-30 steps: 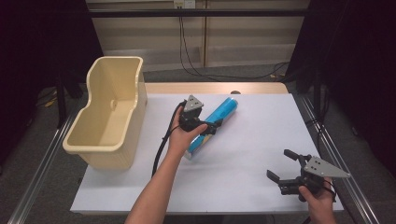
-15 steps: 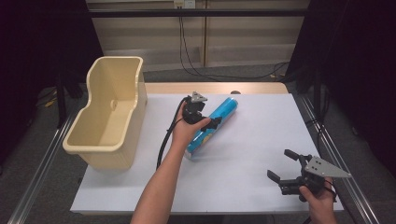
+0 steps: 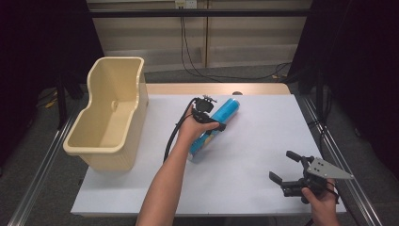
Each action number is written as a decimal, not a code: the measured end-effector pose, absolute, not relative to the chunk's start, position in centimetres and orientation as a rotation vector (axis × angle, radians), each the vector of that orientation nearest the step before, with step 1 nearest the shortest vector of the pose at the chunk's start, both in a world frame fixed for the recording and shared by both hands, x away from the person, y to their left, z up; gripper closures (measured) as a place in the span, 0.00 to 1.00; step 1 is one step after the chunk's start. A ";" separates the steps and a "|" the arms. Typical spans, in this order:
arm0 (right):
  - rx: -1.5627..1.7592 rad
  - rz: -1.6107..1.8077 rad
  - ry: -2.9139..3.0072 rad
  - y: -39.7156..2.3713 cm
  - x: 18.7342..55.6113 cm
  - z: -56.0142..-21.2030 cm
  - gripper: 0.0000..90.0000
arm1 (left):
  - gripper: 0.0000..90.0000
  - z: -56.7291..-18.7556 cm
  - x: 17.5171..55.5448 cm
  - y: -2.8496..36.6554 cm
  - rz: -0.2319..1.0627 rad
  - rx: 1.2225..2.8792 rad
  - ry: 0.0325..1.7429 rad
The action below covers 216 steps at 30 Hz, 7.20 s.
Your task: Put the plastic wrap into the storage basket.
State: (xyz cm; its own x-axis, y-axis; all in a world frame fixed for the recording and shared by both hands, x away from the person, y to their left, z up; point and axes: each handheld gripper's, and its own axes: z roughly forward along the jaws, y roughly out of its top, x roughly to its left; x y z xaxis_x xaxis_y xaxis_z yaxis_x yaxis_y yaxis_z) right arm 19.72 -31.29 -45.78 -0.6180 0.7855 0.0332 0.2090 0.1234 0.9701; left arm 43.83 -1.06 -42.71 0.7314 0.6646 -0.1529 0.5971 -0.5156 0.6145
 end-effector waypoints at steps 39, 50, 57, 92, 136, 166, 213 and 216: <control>0.964 1.531 1.899 -31.7 19.7 -45.7 0.01 | 0.35 -45.1 46.3 -3.6 0.142 2.510 1.076; 0.970 1.534 1.897 -31.7 19.7 -45.8 0.01 | 0.36 -44.6 45.3 -1.9 0.071 2.557 1.135; 0.963 1.532 1.905 -31.5 19.9 -45.8 0.01 | 0.36 -43.3 45.0 0.2 0.065 2.538 1.171; 0.962 1.537 1.904 -31.1 20.0 -45.8 0.01 | 0.36 -31.8 43.8 6.1 0.100 2.456 1.330; 0.955 1.537 1.908 -31.0 19.9 -45.8 0.01 | 0.36 -24.0 41.1 16.8 0.168 2.264 1.596; 0.966 1.537 1.908 -31.1 19.9 -45.9 0.01 | 0.36 -23.5 39.8 22.7 0.188 2.191 1.725; 0.963 1.533 1.913 -31.1 19.9 -45.9 0.01 | 0.36 -26.7 39.8 25.2 0.180 2.166 1.835; 0.963 1.533 1.912 -31.1 19.9 -45.9 0.01 | 0.36 -26.7 39.8 25.3 0.175 2.175 1.833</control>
State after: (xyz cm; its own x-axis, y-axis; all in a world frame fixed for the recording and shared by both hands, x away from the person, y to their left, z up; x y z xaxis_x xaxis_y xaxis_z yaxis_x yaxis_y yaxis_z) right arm 19.92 -31.08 -45.91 -0.6229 0.7810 0.0451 0.2140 0.1147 0.9701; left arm 39.83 25.29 -26.71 0.1831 0.9787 -0.0934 0.9434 -0.1482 0.2968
